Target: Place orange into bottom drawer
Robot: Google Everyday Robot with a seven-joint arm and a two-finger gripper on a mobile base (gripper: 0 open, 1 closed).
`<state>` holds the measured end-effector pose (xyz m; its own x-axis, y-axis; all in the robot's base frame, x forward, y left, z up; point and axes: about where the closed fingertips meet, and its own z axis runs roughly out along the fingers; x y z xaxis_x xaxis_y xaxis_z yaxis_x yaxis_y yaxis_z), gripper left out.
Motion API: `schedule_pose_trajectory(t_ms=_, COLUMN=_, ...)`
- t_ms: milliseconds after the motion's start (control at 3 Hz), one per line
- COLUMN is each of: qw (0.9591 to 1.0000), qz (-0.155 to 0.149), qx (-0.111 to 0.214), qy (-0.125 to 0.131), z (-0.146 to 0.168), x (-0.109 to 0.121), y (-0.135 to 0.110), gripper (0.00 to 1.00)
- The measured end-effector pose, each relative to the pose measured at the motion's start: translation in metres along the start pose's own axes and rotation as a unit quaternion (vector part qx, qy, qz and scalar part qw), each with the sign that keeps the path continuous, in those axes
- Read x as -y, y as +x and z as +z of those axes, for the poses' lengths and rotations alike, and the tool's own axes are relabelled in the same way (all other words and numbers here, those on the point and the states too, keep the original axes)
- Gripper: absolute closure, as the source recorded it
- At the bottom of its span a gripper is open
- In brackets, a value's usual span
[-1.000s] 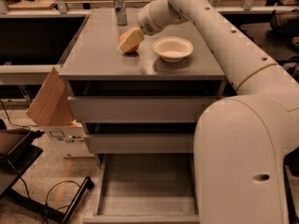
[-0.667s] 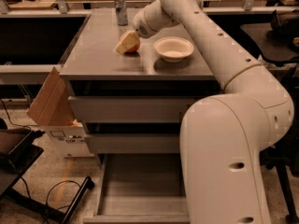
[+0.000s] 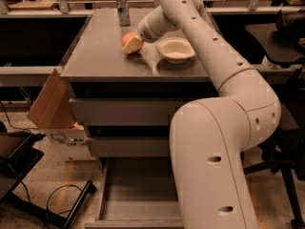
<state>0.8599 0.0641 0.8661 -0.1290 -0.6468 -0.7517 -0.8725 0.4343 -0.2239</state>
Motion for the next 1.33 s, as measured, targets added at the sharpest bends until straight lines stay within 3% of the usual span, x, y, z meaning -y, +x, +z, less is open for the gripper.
schedule_pose_trajectory(t_ms=667, qw=1.0000, qz=0.007, qx=-0.004, qy=-0.006, z=0.011, x=0.000, y=0.004, gripper=0.89)
schedule_pose_trajectory(t_ms=1000, qw=0.9999, qz=0.007, qx=-0.004, qy=-0.008, z=0.014, x=-0.001, y=0.005, gripper=1.00)
schedule_pose_trajectory(t_ms=1333, qw=0.9996, qz=-0.026, qx=-0.013, qy=-0.001, z=-0.012, x=-0.001, y=-0.016, gripper=1.00)
